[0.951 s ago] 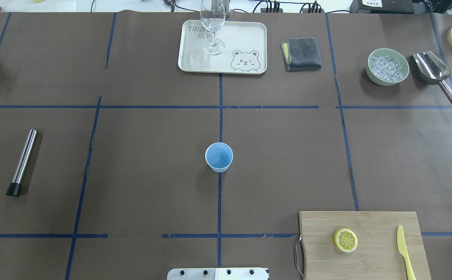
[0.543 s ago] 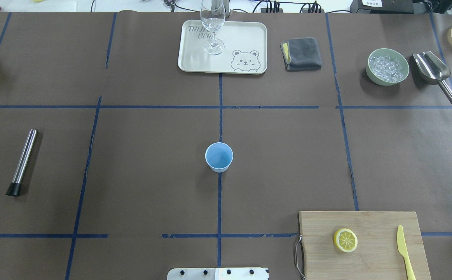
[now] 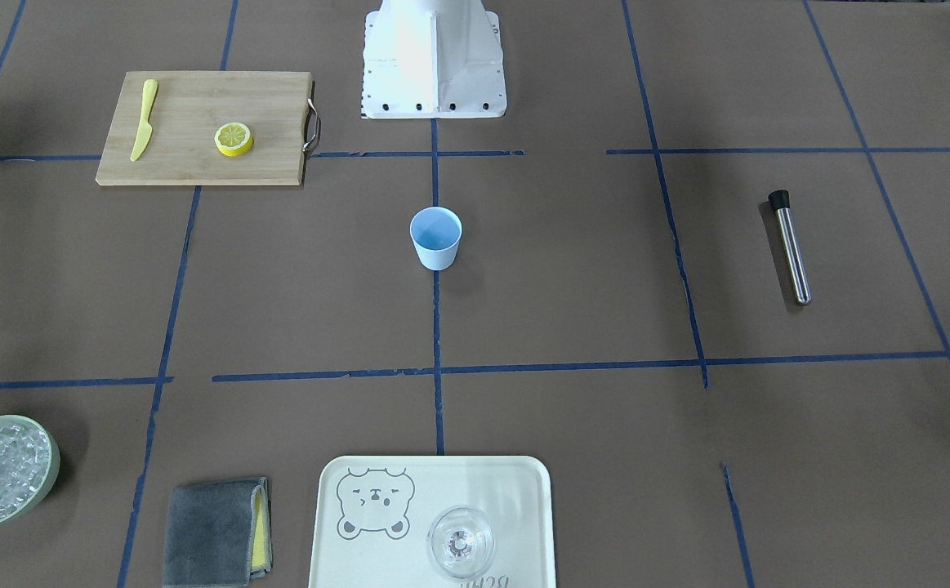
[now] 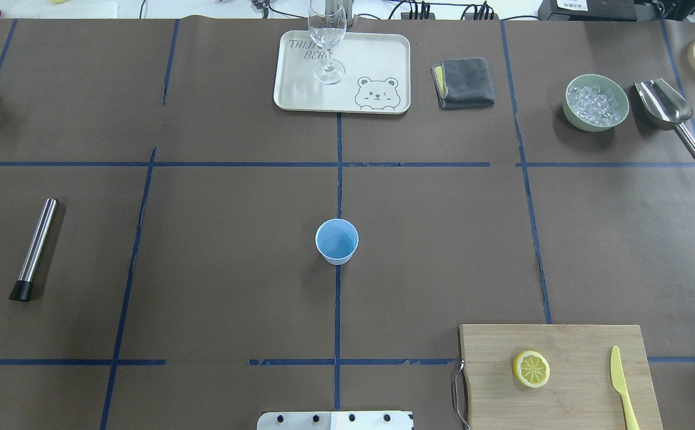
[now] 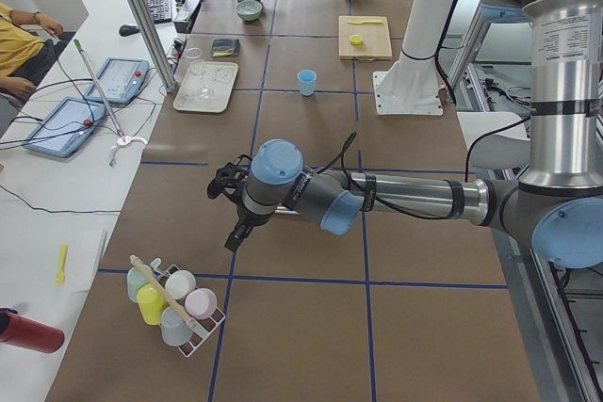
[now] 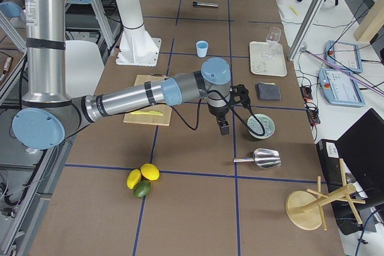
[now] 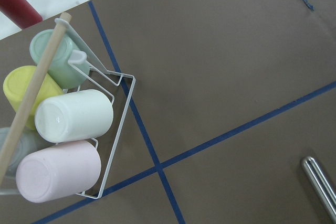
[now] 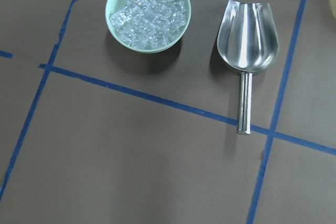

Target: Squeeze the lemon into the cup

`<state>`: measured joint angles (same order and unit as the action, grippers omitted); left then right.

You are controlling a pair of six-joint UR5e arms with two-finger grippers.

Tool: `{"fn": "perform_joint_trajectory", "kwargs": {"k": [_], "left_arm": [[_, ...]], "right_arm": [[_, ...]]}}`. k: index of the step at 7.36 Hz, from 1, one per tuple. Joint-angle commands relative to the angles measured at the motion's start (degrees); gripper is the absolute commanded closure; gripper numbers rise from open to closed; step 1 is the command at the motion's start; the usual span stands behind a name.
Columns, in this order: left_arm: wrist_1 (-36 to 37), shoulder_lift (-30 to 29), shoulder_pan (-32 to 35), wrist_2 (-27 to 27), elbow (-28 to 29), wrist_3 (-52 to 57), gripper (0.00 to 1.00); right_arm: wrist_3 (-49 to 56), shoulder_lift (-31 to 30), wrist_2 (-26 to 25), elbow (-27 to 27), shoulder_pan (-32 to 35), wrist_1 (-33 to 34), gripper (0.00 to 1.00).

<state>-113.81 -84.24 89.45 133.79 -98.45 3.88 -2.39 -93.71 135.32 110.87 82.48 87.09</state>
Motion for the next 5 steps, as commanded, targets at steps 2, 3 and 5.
{"fn": "perform_joint_trajectory", "kwargs": {"k": [2, 3, 5], "left_arm": [[13.9, 0.3, -0.2, -0.2, -2.5, 1.1, 0.00], [14.0, 0.5, -0.1, -0.2, -2.9, 2.6, 0.00], [13.9, 0.5, -0.1, -0.2, -3.1, 2.7, 0.00]], "right_arm": [[-19.9, -0.3, -8.3, 9.3, -17.0, -1.4, 0.00], [-26.9, -0.2, -11.6, 12.1, -24.4, -1.5, 0.00], [-41.8, -0.1, -21.7, 17.4, -41.5, -1.9, 0.00]]}}
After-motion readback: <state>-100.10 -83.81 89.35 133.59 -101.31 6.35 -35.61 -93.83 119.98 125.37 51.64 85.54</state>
